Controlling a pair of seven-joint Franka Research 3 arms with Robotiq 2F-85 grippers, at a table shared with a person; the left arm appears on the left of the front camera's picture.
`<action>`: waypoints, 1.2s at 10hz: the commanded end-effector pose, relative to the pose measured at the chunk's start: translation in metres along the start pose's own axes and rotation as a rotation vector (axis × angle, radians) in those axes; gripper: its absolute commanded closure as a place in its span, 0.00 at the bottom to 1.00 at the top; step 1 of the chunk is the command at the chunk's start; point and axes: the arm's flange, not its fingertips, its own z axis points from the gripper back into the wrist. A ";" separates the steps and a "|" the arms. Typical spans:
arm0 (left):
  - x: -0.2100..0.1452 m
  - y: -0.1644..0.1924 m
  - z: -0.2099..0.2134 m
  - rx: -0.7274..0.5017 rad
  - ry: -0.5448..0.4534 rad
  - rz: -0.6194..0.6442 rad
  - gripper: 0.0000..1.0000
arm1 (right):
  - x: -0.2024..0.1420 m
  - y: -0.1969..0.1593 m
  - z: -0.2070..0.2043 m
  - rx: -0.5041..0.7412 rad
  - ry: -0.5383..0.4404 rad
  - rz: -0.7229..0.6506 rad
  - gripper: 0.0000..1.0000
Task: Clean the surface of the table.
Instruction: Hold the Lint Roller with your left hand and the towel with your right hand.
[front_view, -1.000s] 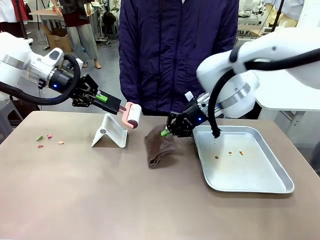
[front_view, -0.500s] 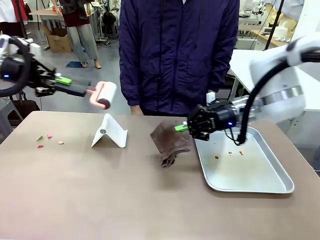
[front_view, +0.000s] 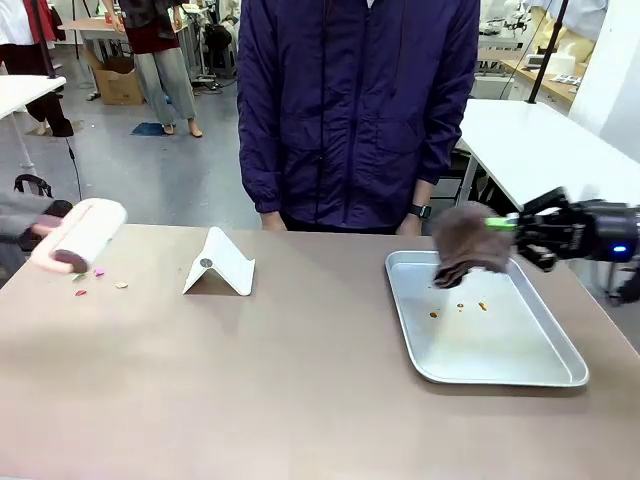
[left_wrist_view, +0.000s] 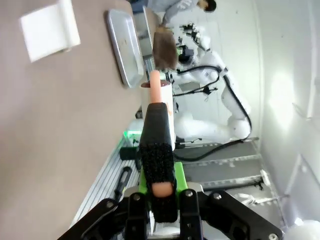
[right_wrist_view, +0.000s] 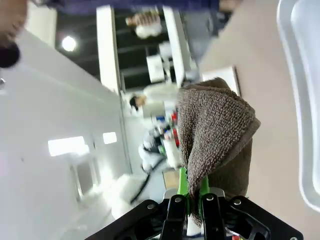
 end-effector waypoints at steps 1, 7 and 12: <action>-0.017 0.012 0.039 -0.048 -0.028 0.019 0.97 | -0.049 -0.024 0.051 0.016 -0.081 -0.057 1.00; -0.070 0.063 0.062 -0.218 -0.239 0.030 0.97 | -0.048 -0.064 0.111 0.020 -0.173 -0.068 1.00; -0.076 0.079 0.055 -0.229 -0.235 0.025 0.97 | 0.009 -0.051 0.131 0.027 -0.158 -0.115 1.00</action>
